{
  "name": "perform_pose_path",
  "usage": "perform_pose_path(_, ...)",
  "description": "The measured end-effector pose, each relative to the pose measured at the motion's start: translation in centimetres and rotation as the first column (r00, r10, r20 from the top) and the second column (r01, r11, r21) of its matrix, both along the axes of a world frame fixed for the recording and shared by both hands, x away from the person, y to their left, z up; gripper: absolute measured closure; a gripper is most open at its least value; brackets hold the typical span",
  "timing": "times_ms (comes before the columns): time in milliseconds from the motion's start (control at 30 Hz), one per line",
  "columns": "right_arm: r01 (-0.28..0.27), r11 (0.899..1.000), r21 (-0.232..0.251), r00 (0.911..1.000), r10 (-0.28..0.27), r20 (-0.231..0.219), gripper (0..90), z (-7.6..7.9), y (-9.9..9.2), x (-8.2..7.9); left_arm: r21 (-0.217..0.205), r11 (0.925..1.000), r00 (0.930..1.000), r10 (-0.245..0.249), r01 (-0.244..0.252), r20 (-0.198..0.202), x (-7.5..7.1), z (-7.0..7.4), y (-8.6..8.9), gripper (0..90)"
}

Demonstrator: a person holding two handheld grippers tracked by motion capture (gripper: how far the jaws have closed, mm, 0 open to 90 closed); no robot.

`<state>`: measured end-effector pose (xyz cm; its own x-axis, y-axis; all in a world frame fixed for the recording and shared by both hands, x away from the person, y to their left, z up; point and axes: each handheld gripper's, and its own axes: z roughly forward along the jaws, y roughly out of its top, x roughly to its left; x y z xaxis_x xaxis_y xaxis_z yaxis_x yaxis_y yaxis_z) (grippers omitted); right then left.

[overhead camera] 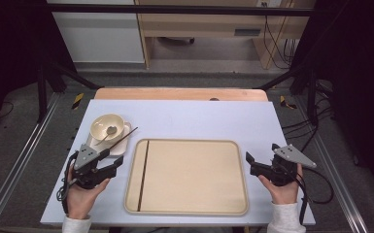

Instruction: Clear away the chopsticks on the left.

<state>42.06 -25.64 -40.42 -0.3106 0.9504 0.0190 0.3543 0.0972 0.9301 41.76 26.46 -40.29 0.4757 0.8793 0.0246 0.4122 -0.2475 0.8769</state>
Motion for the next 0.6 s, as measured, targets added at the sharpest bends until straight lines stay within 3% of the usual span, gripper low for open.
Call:
perform_pose_path(100,0.001,1.0,0.005,1.0,-0.001,-0.005,5.4,0.0,0.0,0.0,0.016,0.9998,0.9999,-0.013,0.013,0.006,-0.3,-0.5,0.7,39.6)
perform_pose_path(200,0.004,1.0,-0.001,1.0,-0.004,-0.004,5.4,-0.2,0.0,0.1,0.024,0.9997,1.0,-0.002,0.002,0.002,-0.9,-2.0,2.4,38.9)
perform_pose_path(267,0.003,1.0,-0.004,1.0,-0.003,-0.006,5.4,-0.3,0.0,0.2,0.047,0.9988,0.9998,0.013,-0.012,-0.018,-0.9,-2.5,3.1,37.4)
perform_pose_path(367,0.004,1.0,-0.006,0.9999,-0.004,-0.01,5.4,-0.4,0.0,0.2,0.042,0.999,0.9999,0.014,-0.014,-0.009,-0.8,-2.5,3.6,35.4)
perform_pose_path(500,0.005,1.0,-0.016,0.9998,-0.005,-0.02,5.4,-0.6,-0.1,0.4,0.065,0.9978,0.9999,0.013,-0.013,-0.002,0.0,-2.6,4.2,32.0)
perform_pose_path(600,0.004,1.0,-0.021,0.9997,-0.005,-0.026,5.3,-0.8,0.0,0.5,0.073,0.9971,0.9997,0.023,-0.022,-0.01,1.5,-3.0,5.1,31.3)
